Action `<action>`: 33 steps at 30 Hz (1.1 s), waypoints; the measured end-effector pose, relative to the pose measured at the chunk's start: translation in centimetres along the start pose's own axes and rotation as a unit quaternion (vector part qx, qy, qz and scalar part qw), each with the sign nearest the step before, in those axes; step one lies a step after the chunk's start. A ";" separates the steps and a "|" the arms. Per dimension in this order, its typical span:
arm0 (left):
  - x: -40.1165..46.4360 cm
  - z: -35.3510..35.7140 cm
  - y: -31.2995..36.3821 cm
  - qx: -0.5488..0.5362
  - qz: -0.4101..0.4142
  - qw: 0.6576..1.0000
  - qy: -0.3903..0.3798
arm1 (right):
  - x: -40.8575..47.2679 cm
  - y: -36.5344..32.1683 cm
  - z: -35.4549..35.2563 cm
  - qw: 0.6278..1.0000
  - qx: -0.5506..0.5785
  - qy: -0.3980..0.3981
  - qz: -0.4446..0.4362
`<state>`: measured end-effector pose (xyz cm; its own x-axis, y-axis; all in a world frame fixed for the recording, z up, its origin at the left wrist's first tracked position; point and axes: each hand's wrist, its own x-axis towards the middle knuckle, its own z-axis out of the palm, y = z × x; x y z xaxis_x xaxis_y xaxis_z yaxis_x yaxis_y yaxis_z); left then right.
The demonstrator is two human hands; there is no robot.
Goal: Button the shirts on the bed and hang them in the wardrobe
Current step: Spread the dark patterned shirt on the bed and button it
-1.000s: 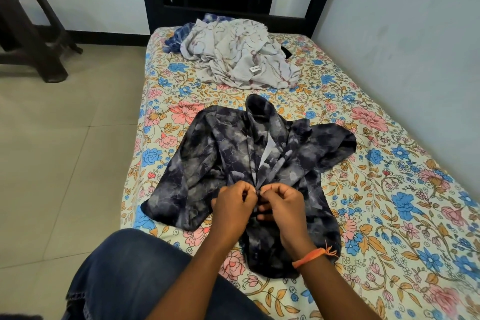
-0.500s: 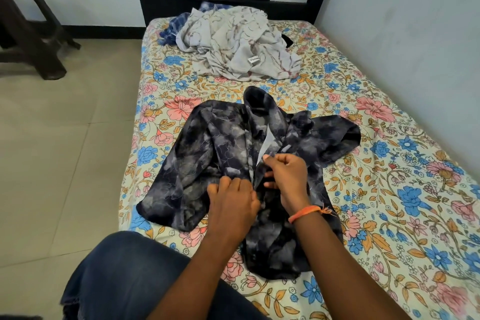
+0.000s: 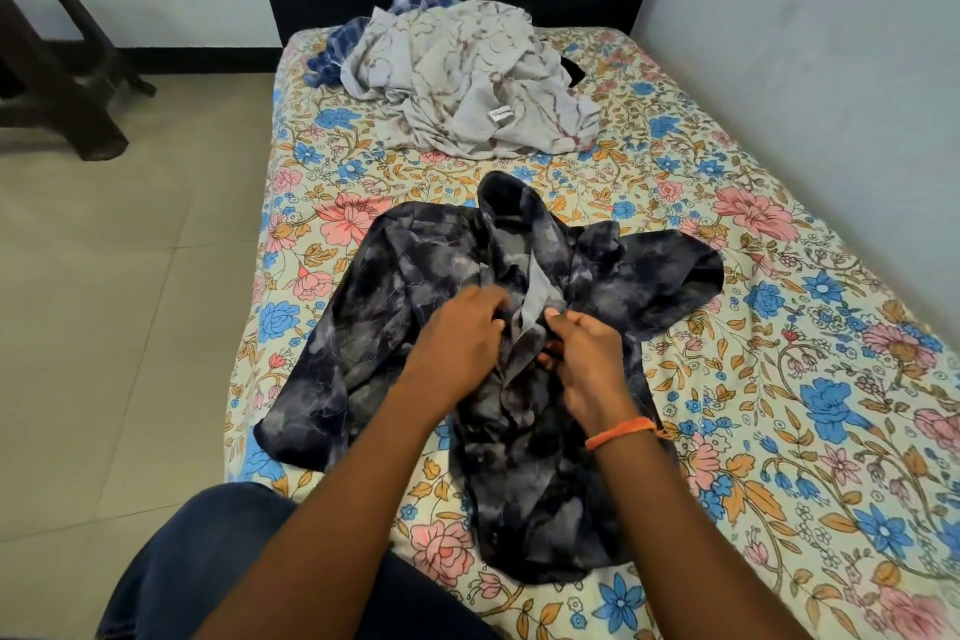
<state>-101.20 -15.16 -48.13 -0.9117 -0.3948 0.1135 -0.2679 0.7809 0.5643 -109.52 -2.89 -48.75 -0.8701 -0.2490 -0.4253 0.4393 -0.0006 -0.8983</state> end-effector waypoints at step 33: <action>-3.7 -4.2 3.7 -0.356 -0.082 0.930 0.046 | -6.5 -2.2 1.3 0.918 -0.218 0.026 -0.331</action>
<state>-97.54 -12.87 -43.07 -0.8378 -0.5452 0.0290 -0.0972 0.2012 0.9747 -104.57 -2.50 -43.84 -0.9286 -0.2869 0.2354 -0.3108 0.2549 -0.9157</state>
